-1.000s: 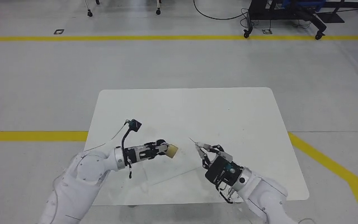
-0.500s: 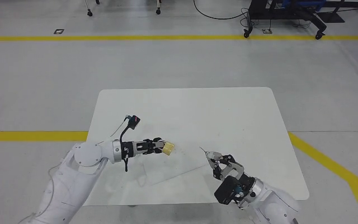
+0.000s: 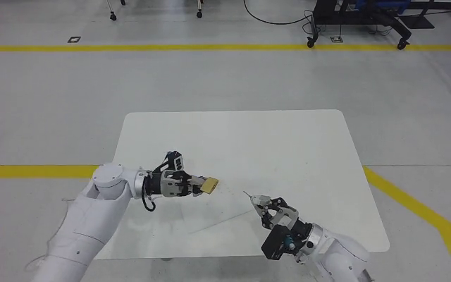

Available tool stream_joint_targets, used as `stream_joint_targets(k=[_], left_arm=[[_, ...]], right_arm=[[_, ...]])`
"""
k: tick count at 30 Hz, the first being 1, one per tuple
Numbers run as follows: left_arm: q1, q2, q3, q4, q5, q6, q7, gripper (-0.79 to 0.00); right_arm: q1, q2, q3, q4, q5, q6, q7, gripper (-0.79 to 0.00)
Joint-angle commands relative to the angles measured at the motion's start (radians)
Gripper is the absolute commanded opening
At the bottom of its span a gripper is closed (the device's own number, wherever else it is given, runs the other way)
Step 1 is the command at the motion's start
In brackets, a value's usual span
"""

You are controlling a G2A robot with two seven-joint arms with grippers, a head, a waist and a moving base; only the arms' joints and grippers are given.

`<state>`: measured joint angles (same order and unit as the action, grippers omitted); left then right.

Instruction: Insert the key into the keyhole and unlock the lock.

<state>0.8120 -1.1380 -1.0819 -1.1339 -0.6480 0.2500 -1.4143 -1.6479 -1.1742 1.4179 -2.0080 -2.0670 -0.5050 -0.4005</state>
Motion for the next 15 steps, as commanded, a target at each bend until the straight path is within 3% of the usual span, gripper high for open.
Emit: stream_joint_targets(k=[1, 10, 15], left_arm=[[-0.048, -0.003, 0.038, 0.045, 0.040, 0.072, -0.060, -0.785], [-0.156, -0.031, 0.209, 0.189, -0.005, 0.034, -0.122, -0.785], [-0.188, -0.035, 0.264, 0.214, 0.003, 0.000, -0.122, -0.785]], right_arm=[[0.004, 0.003, -0.011, -0.006, -0.050, 0.004, 0.005, -0.785], [0.010, 0.014, -0.072, -0.060, -0.222, 0.013, 0.062, -0.785], [0.027, 0.022, -0.097, -0.076, -0.315, -0.014, 0.089, -0.785]])
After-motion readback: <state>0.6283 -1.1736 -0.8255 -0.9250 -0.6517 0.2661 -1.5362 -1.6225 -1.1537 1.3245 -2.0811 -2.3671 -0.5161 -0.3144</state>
